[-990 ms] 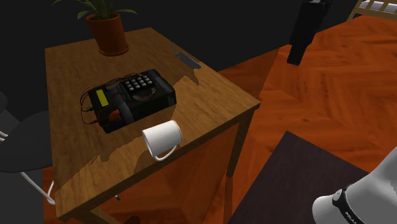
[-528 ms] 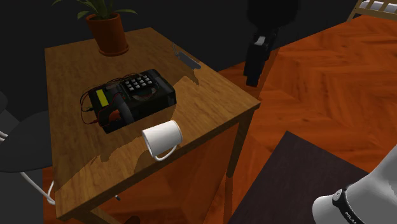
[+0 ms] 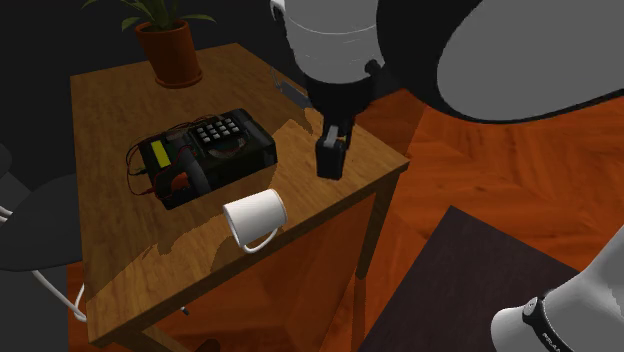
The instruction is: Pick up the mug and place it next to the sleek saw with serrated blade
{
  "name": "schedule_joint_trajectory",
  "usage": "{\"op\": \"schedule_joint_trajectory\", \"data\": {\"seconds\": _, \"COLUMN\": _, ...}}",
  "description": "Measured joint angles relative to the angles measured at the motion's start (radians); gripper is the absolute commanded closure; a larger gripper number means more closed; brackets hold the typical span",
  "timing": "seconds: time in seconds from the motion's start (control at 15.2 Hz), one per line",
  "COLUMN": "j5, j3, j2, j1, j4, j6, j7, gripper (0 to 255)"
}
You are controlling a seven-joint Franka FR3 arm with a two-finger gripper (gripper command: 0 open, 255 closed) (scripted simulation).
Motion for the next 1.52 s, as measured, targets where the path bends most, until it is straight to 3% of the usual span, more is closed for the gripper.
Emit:
{"op": "schedule_joint_trajectory", "data": {"seconds": 0.4, "j5": -0.154, "j3": 0.123, "j2": 0.185, "j1": 0.002, "j4": 0.034, "j6": 0.131, "j7": 0.097, "gripper": 0}}
{"op": "schedule_joint_trajectory", "data": {"seconds": 0.86, "j5": -0.443, "j3": 0.238, "j2": 0.454, "j1": 0.016, "j4": 0.139, "j6": 0.184, "j7": 0.265, "gripper": 0}}
{"op": "schedule_joint_trajectory", "data": {"seconds": 1.25, "j5": -0.718, "j3": 0.261, "j2": 0.697, "j1": 0.101, "j4": 0.252, "j6": 0.148, "j7": 0.399, "gripper": 0}}
{"op": "schedule_joint_trajectory", "data": {"seconds": 1.52, "j5": -0.790, "j3": 0.245, "j2": 0.761, "j1": 0.119, "j4": 0.276, "j6": 0.154, "j7": 0.429, "gripper": 0}}
